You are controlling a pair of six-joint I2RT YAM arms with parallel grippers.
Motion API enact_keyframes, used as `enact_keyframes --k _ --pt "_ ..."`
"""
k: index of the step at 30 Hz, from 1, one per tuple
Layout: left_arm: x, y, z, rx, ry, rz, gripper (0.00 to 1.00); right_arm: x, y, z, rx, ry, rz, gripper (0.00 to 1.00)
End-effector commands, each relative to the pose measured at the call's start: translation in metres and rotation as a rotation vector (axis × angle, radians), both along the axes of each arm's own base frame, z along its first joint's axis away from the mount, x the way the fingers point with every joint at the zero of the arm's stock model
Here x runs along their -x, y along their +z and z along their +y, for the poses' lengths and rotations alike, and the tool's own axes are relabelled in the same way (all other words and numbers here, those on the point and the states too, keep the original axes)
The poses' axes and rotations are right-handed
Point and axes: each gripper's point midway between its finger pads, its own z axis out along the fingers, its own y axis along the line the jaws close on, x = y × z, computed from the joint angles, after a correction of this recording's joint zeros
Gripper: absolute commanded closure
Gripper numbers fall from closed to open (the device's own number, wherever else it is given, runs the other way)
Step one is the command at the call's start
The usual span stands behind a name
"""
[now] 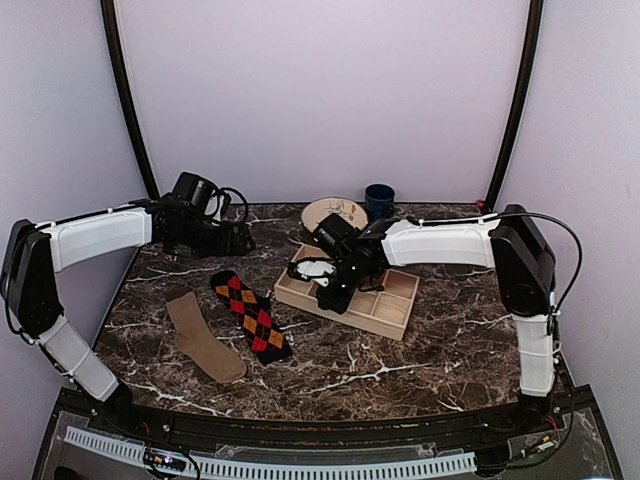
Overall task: Roll the socks
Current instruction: Move the storage box to the center of the board.
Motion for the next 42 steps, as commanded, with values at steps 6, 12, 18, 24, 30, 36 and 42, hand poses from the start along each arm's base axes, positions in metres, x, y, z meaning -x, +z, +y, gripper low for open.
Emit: enact_keyframes --k 6,12,18,24,30,36,42 --pt "0.011 -0.023 -0.014 0.073 -0.009 0.106 0.02 -0.043 0.017 0.034 -0.058 0.007 -0.244 0.75" --pt "0.008 -0.030 -0.018 0.083 -0.016 0.124 0.02 -0.056 0.042 0.031 -0.087 -0.065 -0.319 0.50" --pt "0.001 -0.026 -0.022 0.078 -0.033 0.103 0.03 -0.057 0.090 0.027 -0.162 -0.135 -0.347 0.44" --pt "0.000 -0.015 -0.042 0.079 -0.148 0.062 0.04 -0.052 0.117 0.004 -0.173 -0.257 -0.338 0.43" --pt "0.011 -0.024 -0.059 -0.017 -0.271 0.072 0.04 -0.055 0.123 -0.047 -0.099 -0.515 -0.352 0.44" --pt "0.013 -0.040 -0.061 -0.099 -0.287 0.091 0.07 -0.046 0.108 -0.090 -0.049 -0.720 -0.293 0.46" --pt "0.009 -0.056 -0.062 -0.165 -0.274 0.112 0.10 -0.037 0.094 -0.117 -0.081 -0.855 -0.213 0.50"
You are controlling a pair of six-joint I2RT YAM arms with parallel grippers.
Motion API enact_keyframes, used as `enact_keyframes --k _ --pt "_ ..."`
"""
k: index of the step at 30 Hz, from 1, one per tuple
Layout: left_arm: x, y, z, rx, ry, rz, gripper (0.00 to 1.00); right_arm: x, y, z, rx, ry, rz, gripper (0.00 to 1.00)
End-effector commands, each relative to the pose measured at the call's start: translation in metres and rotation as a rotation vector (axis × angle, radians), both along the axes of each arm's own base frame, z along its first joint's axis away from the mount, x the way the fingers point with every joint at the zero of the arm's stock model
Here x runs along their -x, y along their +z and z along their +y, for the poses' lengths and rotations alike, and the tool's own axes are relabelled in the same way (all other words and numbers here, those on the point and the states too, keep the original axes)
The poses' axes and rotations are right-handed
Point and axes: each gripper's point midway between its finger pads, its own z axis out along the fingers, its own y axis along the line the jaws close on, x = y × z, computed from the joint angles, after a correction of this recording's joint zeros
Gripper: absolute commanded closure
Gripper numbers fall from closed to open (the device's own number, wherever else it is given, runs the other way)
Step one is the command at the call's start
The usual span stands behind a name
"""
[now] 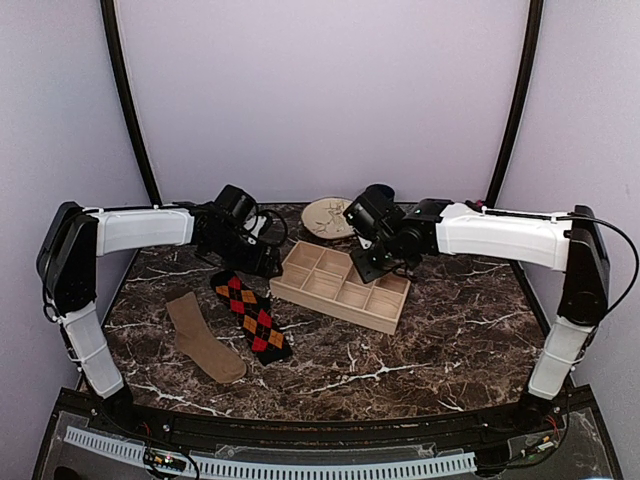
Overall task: Roll the socks
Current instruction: Move the storage box to the center of the board.
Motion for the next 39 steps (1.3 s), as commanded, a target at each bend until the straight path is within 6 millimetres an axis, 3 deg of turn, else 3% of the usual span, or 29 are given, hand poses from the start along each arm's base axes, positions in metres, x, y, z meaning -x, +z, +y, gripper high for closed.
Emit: enact_keyframes --k 1,10,15,31,36,39 --pt "-0.003 -0.003 0.000 -0.068 -0.011 -0.012 0.11 0.004 0.003 -0.024 -0.079 -0.151 0.020 0.50" --pt "-0.017 -0.016 -0.011 -0.119 -0.008 -0.020 0.19 0.016 -0.023 -0.046 -0.090 -0.233 0.095 0.54" --pt "-0.024 -0.024 -0.013 -0.146 0.007 -0.011 0.28 0.017 -0.027 -0.055 -0.130 -0.273 0.096 0.55" --pt "-0.027 -0.049 -0.015 -0.196 -0.009 0.042 0.71 0.011 -0.035 -0.080 -0.143 -0.336 0.114 0.54" --pt "-0.033 -0.051 -0.004 -0.255 0.015 0.017 0.79 0.007 -0.041 -0.087 -0.142 -0.349 0.125 0.54" --pt "-0.037 -0.050 0.004 -0.294 0.037 -0.005 0.89 0.005 -0.043 -0.092 -0.147 -0.360 0.127 0.54"
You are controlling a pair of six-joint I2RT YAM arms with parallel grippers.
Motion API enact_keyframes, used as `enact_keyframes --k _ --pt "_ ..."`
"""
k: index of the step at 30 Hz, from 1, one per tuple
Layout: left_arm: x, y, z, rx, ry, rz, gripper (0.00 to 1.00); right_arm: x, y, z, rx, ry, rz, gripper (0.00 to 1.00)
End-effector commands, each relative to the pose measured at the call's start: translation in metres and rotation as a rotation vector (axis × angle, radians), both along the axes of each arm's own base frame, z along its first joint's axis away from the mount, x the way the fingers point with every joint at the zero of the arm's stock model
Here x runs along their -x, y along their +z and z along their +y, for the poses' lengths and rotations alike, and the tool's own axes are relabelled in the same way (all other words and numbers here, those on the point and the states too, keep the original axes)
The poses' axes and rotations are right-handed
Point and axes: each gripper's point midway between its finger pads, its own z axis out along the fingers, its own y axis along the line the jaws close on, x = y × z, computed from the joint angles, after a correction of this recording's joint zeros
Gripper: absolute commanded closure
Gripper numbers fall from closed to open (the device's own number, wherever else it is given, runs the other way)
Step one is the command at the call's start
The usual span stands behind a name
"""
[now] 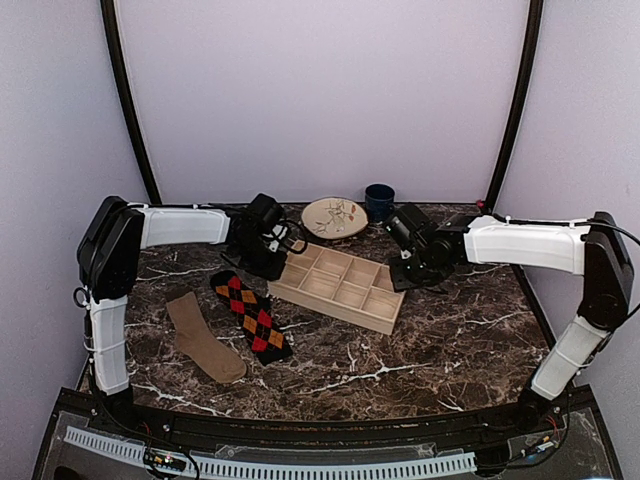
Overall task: Roll the socks
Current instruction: Move the storage box to the center of the board.
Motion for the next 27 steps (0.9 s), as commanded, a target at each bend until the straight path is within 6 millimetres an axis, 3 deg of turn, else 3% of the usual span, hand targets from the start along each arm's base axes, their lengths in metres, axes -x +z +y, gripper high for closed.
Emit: enact_keyframes --k 1,5,16,23,27 --pt "-0.009 -0.001 0.022 -0.106 0.041 -0.032 0.92 -0.008 0.003 -0.008 -0.029 -0.026 -0.018 0.54" --pt "-0.017 -0.001 0.038 -0.114 0.098 -0.033 1.00 -0.014 0.004 -0.011 -0.033 -0.032 -0.017 0.54" --pt "-0.046 0.004 0.088 -0.100 0.251 -0.045 1.00 -0.027 0.004 -0.001 -0.043 -0.005 -0.012 0.54" --pt "-0.066 0.011 0.125 -0.139 0.280 -0.085 1.00 -0.036 0.005 0.006 -0.050 0.008 -0.012 0.54" --pt "-0.076 0.015 0.136 -0.151 0.255 -0.118 1.00 -0.041 0.004 0.011 -0.050 0.019 -0.006 0.54"
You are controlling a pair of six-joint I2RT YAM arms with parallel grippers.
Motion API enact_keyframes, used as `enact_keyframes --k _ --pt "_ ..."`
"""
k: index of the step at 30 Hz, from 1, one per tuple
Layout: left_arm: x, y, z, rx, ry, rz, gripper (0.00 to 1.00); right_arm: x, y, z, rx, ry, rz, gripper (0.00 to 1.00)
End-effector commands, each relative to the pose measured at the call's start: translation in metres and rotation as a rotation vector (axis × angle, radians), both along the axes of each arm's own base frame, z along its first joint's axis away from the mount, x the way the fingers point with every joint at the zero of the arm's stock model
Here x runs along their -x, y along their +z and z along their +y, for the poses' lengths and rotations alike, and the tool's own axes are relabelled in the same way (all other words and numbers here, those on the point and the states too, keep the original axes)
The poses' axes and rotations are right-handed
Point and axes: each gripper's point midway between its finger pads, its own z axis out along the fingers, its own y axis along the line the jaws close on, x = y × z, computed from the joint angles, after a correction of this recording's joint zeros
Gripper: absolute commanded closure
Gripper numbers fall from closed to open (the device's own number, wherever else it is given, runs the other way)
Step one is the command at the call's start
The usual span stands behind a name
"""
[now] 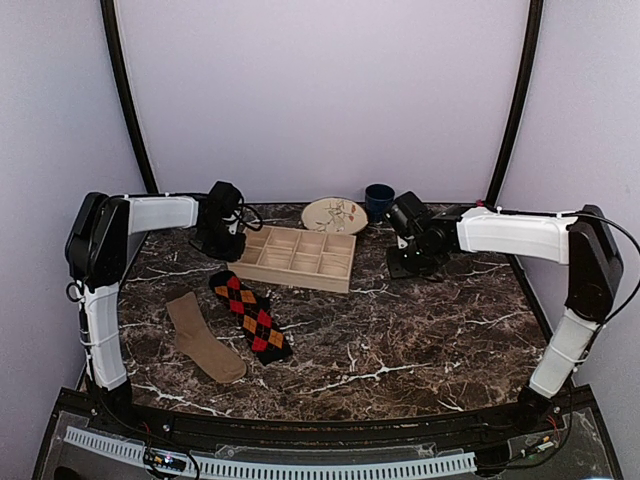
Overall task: Roll the socks
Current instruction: Move the storage box to the center of the board.
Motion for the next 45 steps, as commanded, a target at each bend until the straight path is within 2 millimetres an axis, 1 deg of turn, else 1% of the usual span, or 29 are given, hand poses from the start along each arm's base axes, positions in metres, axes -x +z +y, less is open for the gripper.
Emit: enact_keyframes --k 1,4,9,12,14,19,27,30,33,36,38,42,45 --pt "-0.022 0.015 0.022 -0.089 -0.025 -0.086 1.00 -0.014 0.007 0.010 -0.022 0.015 -0.018 0.54" --pt "-0.028 0.018 0.026 -0.119 -0.074 -0.115 1.00 -0.018 0.007 0.013 -0.023 0.022 -0.017 0.54" --pt "-0.037 0.022 0.048 -0.162 -0.070 -0.138 1.00 -0.024 0.007 0.017 -0.029 0.035 -0.013 0.54" --pt "-0.041 0.025 0.059 -0.152 -0.062 -0.146 1.00 -0.026 0.005 0.020 -0.034 0.045 -0.006 0.54" --pt "-0.043 0.025 0.061 -0.142 -0.068 -0.146 1.00 -0.028 0.004 0.022 -0.039 0.050 -0.004 0.54" --pt "-0.041 0.018 0.065 -0.151 -0.098 -0.125 1.00 -0.031 0.003 0.028 -0.051 0.066 0.001 0.54" --pt "-0.045 0.011 0.075 -0.167 -0.107 -0.096 1.00 -0.035 0.005 0.034 -0.073 0.086 -0.014 0.52" --pt "-0.045 0.006 0.081 -0.169 -0.093 -0.087 0.98 -0.037 0.010 0.036 -0.086 0.093 -0.036 0.51" --pt "-0.045 0.003 0.083 -0.150 -0.081 -0.079 0.96 -0.040 0.015 0.038 -0.092 0.102 -0.054 0.51" --pt "-0.046 0.002 0.081 -0.138 -0.075 -0.077 0.93 -0.041 0.018 0.040 -0.099 0.112 -0.064 0.51" --pt "-0.046 0.003 0.081 -0.134 -0.068 -0.078 0.87 -0.042 0.021 0.042 -0.104 0.118 -0.071 0.50" --pt "-0.048 0.009 0.083 -0.135 -0.039 -0.080 0.71 -0.041 0.025 0.043 -0.117 0.130 -0.083 0.48" --pt "-0.053 0.021 0.083 -0.124 -0.021 -0.100 0.60 -0.041 0.030 0.043 -0.125 0.140 -0.101 0.46"
